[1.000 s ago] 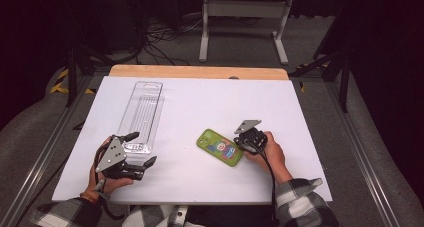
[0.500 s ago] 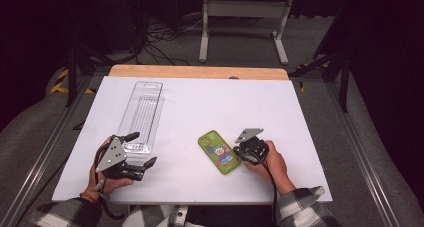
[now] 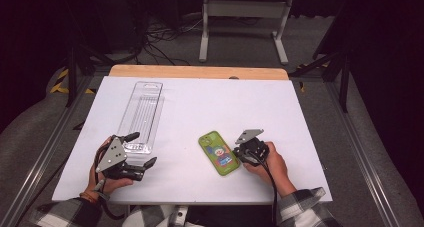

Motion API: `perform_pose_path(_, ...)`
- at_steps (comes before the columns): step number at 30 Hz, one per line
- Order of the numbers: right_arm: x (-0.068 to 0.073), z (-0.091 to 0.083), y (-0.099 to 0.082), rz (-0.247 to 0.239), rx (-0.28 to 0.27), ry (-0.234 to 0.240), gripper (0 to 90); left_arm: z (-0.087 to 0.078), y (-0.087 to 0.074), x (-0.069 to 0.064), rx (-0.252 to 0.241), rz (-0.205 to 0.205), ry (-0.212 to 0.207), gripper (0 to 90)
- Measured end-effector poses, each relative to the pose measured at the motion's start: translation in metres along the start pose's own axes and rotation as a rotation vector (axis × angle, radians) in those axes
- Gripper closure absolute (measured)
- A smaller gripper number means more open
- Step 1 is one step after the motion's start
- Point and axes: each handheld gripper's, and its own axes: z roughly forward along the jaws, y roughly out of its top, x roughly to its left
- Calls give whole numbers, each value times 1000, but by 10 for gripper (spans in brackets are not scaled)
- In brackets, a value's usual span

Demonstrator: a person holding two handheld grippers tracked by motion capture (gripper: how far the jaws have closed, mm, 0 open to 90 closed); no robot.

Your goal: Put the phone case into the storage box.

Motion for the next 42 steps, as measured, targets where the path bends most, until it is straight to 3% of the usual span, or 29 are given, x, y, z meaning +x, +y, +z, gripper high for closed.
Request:
perform_pose_path(4, -3, -3, 1, 12, -13, -4, 749, 0, 0, 0, 0, 1, 1, 68)
perform_pose_path(8, -6, -7, 5, 46, -33, -28, 597, 0, 0, -1, 3, -2, -5, 68)
perform_pose_path(11, -9, -11, 12, 98, -86, -25, 421, 1, 1, -1, 4, 3, -3, 67)
perform_pose_path(16, -8, -10, 31, 177, -80, -21, 182, 0, 1, -2, 2, 2, -4, 66)
perform_pose_path(19, -4, -6, 45, 204, -54, 26, 158, 1, 2, -3, 1, 11, -4, 66)
perform_pose_path(28, 10, 31, 88, 203, 88, 26, 160, 3, 1, -6, 16, 8, -22, 63)
perform_pose_path(32, 13, 48, 98, 187, 151, 17, 148, 3, 1, -6, 19, 13, -30, 63)
perform_pose_path(37, 14, 63, 104, 213, 216, 8, 107, 4, 1, -7, 25, 15, -35, 64)
perform_pose_path(42, 15, 74, 105, 219, 229, -3, 96, 5, 1, -7, 33, 17, -41, 64)
